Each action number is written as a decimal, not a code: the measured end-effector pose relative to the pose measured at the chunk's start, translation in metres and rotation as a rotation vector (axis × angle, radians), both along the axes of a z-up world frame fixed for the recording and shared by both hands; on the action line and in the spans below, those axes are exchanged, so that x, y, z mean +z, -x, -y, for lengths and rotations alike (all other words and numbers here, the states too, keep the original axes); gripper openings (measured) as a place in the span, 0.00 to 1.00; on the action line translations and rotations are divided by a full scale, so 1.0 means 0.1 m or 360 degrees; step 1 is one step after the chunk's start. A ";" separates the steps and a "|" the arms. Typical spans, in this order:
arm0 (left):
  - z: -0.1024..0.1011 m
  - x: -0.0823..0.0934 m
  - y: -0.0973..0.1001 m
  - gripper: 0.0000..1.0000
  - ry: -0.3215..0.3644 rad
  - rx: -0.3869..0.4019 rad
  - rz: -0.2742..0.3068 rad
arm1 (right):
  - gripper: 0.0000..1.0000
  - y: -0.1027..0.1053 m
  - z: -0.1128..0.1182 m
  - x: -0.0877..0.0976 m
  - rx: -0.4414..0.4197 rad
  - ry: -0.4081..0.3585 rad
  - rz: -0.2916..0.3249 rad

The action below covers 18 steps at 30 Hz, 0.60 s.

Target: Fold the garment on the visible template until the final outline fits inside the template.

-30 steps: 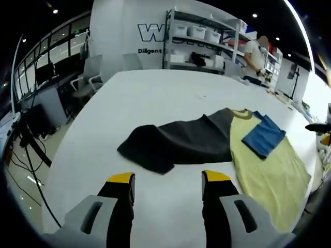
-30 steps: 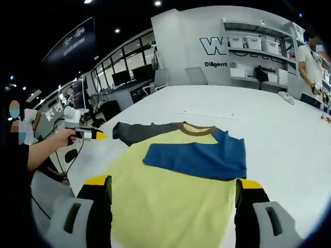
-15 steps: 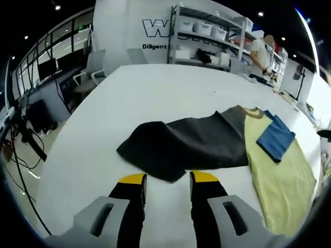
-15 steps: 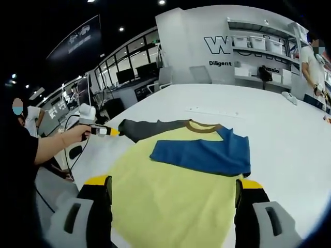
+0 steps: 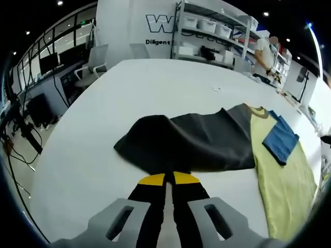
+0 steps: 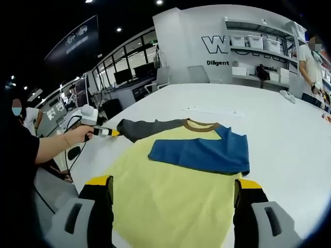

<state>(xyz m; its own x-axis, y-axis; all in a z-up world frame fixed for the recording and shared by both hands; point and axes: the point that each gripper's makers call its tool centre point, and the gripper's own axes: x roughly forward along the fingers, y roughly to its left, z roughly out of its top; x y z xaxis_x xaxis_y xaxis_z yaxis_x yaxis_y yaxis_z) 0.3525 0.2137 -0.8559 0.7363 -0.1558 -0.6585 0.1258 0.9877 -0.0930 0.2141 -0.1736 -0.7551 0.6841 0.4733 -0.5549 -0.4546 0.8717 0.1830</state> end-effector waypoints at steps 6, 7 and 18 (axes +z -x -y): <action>-0.13 0.06 0.08 0.02 -0.0037 -0.0027 -0.0004 | 0.95 0.01 -0.02 -0.01 0.0009 -0.0002 -0.0009; -0.17 0.09 0.10 0.02 -0.0045 -0.0016 0.0008 | 0.95 0.01 -0.02 -0.02 0.0010 -0.0003 -0.0011; -0.65 0.22 0.13 0.02 -0.0166 0.0094 0.0058 | 0.93 0.04 -0.09 -0.05 0.0043 -0.0002 -0.0031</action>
<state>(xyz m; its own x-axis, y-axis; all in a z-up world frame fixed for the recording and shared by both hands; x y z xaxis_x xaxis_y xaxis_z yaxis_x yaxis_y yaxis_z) 0.3397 0.2788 -0.8335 0.7659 -0.0435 -0.6414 0.0684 0.9976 0.0140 0.2104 -0.1651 -0.7597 0.6601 0.4923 -0.5674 -0.4745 0.8588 0.1931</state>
